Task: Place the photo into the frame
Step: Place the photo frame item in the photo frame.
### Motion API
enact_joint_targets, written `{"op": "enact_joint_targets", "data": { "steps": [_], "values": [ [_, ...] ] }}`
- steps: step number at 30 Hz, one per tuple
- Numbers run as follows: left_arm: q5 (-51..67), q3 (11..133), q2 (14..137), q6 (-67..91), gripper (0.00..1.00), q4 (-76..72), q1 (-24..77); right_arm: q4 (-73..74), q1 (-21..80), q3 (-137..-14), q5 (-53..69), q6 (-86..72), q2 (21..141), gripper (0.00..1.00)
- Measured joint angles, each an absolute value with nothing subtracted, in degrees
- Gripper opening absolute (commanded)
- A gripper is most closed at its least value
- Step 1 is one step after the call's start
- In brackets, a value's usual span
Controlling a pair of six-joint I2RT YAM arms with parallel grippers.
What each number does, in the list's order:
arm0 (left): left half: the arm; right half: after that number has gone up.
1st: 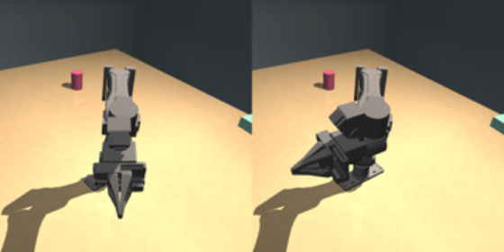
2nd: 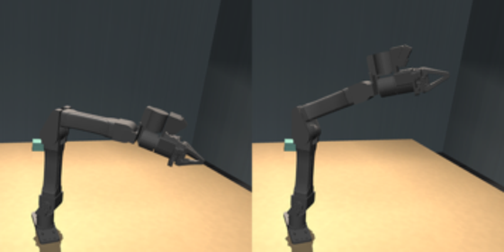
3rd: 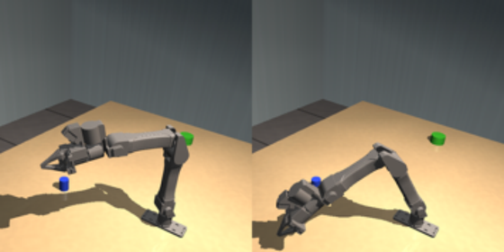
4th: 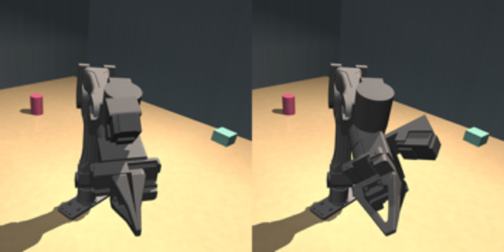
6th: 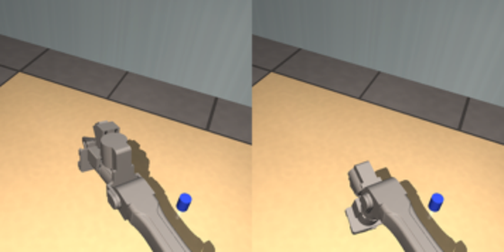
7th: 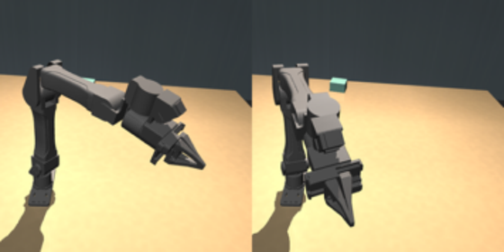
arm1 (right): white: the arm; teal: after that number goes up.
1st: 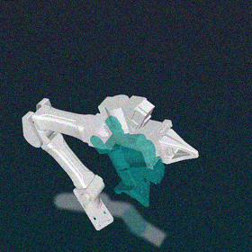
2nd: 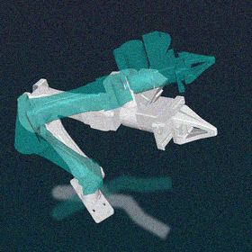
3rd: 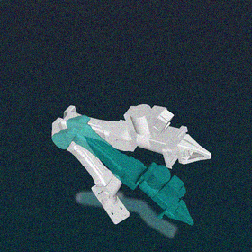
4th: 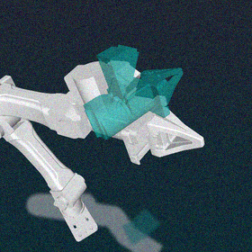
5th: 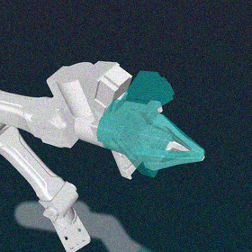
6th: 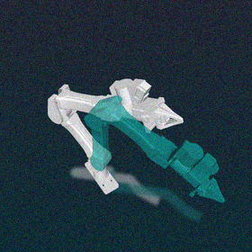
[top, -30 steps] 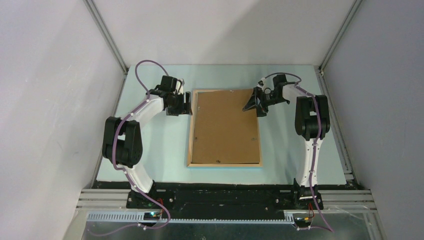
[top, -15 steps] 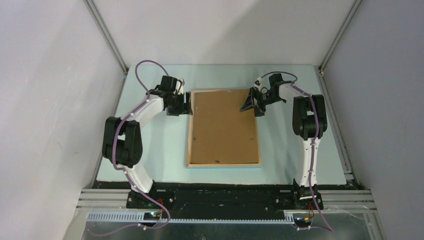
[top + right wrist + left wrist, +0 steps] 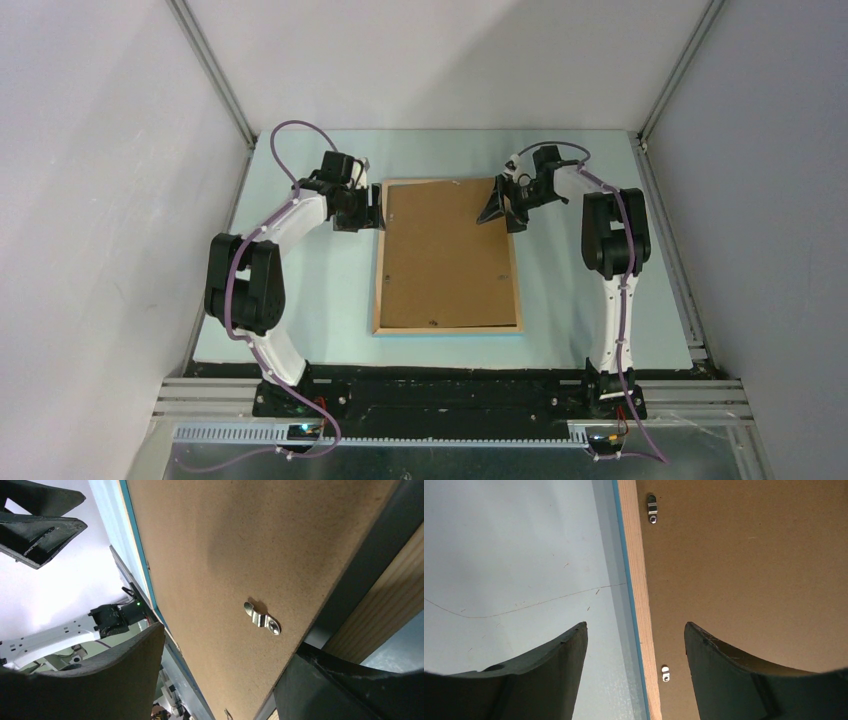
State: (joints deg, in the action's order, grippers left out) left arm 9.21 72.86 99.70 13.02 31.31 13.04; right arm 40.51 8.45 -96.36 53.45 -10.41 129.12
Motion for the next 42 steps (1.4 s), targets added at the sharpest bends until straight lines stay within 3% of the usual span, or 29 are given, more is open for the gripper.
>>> {"op": "enact_joint_targets", "data": {
  "steps": [15, 24, 42],
  "values": [
    [9.26, 72.86, 99.70, 13.02, 0.76, 31.33, 13.04, 42.09, 11.05, -97.41, 45.84, -10.41, 129.12, 0.76],
    [9.34, 72.86, 99.70, 13.04, 0.75, 31.31, 13.04, 44.27, 12.27, -99.04, 42.59, -9.91, 128.77, 0.86],
    [9.47, 72.86, 99.70, 13.04, 0.75, 31.31, 13.04, 47.70, 13.65, -100.01, 35.09, -6.09, 127.24, 0.88]
  ]
}}
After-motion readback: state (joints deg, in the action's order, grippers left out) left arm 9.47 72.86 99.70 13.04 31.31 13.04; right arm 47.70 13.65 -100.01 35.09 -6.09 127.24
